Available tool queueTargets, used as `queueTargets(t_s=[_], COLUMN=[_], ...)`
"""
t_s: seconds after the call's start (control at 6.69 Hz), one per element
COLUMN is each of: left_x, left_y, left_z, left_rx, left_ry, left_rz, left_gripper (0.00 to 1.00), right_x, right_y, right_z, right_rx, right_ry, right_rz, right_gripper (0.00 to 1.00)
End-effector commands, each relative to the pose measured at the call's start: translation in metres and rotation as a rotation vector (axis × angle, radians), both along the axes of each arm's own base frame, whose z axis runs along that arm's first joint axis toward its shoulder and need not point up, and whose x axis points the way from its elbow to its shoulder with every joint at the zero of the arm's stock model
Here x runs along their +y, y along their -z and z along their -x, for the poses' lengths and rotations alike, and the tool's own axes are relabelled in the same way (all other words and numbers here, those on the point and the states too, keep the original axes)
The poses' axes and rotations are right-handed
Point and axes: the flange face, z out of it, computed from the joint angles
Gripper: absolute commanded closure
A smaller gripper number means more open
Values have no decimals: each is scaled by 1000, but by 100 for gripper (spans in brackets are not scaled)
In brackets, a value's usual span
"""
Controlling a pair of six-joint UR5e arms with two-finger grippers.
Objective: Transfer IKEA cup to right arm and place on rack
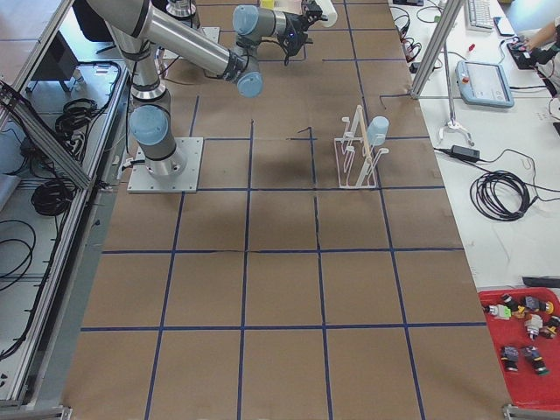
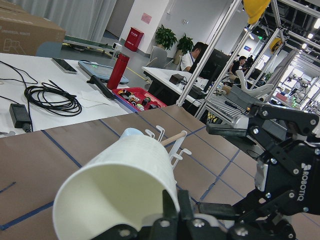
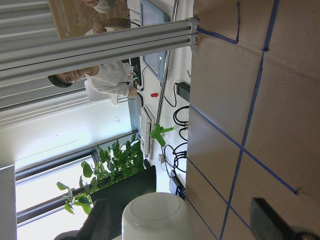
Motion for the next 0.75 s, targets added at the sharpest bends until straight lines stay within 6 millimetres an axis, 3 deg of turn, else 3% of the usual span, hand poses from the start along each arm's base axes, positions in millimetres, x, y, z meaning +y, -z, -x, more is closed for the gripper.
queueTargets(t_s=[0.0,0.45,0.6], left_x=[0,1,1], left_y=[1,0,0], left_z=[0,0,0], left_rx=[0,0,1], left_ry=[0,1,1], left_rz=[-1,2,1], left_gripper=[93,93,93], right_x=[-12,-24,-33], right_y=[-3,-4,-12], right_z=[-22,-45,-55], right_rx=[5,6,1], right_ry=[6,-18,-30], right_rz=[2,-13,10], right_gripper=[1,1,1])
